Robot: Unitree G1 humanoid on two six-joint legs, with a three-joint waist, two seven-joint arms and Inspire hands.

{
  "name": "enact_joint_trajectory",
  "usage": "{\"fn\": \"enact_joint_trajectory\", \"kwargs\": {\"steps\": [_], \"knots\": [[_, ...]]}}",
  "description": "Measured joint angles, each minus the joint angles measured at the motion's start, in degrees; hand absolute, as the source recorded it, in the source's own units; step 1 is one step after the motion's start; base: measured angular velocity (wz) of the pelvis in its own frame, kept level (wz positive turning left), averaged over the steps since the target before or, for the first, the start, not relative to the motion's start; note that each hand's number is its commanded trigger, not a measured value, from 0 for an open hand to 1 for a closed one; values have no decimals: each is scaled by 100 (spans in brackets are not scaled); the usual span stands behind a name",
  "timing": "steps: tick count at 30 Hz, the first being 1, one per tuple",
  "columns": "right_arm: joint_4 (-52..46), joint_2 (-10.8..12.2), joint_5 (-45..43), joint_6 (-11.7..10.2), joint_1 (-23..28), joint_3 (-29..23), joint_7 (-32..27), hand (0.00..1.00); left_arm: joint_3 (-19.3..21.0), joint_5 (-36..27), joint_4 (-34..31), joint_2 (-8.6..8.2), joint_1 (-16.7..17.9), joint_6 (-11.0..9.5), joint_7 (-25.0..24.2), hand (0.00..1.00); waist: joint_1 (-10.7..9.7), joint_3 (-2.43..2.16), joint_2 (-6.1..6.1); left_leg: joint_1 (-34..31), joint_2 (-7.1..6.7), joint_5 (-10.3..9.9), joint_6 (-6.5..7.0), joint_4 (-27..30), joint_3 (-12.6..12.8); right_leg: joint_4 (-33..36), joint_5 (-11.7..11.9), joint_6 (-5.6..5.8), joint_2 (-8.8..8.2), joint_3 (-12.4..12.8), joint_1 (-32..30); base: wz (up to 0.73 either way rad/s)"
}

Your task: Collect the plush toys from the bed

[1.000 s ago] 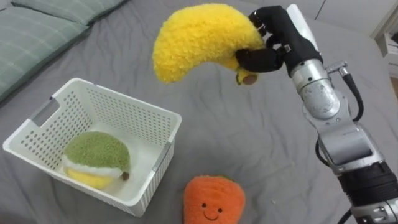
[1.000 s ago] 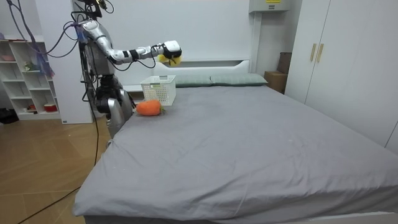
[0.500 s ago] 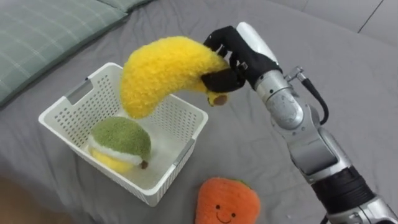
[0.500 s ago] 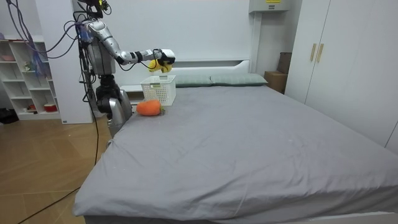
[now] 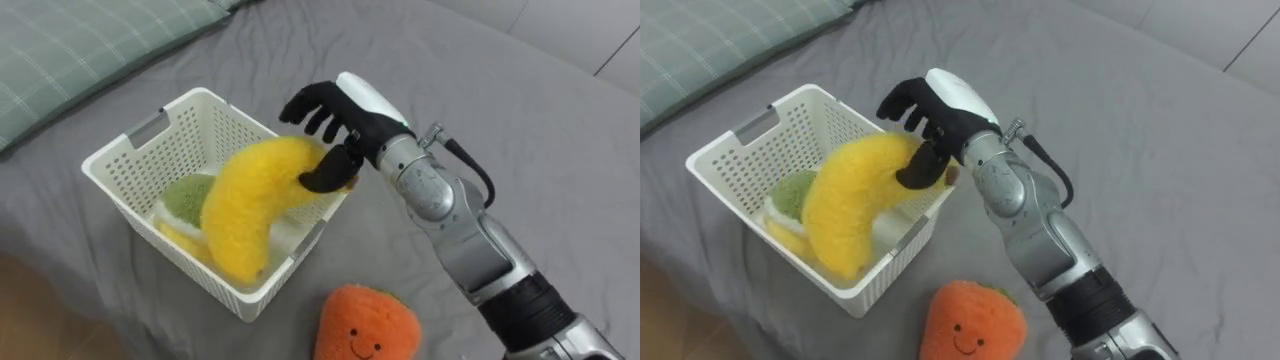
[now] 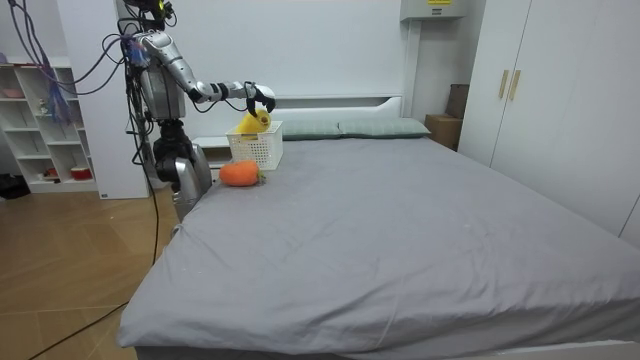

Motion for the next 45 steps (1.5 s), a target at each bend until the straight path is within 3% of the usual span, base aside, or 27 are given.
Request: {"fn": "enact_joint_trajectory", "kwargs": {"steps": [12, 29, 37, 40, 45], "knots": [[0, -145, -43, -84, 0, -45, -1, 0, 11, 53, -8, -78, -166, -50, -99, 0, -48, 56, 81, 10, 5, 0, 0, -11, 64, -2, 0, 0, 9, 149, -23, -1], [0, -251, 1, -273, 9, -320, -114, 0, 162, 48, -7, -144, -259, -257, -99, 0, -67, 39, 137, 122, 17, 1, 0, -68, 159, -3, 0, 0, 20, 327, 16, -2], [509, -292, 1185, -276, 63, -919, -575, 0, 291, 47, -9, -154, -229, -219, -75, 0, -118, 35, 152, 216, 14, 1, 2, -64, 154, -3, 0, 0, 15, 293, 107, 0], [545, -297, 1550, -274, 246, -1238, -886, 0, 386, 45, -56, -157, -39, -178, 37, 0, -259, 10, 195, 217, 12, 0, 2, -54, 173, 3, 0, 0, 11, 297, 109, -1], [803, -316, 2159, -414, 663, -1519, -1357, 0, 386, 32, 107, -159, 248, -172, 134, 0, -524, -38, 387, 337, 16, -4, 8, -74, 200, 0, 1, 1, 6, 300, 218, -2]]}}
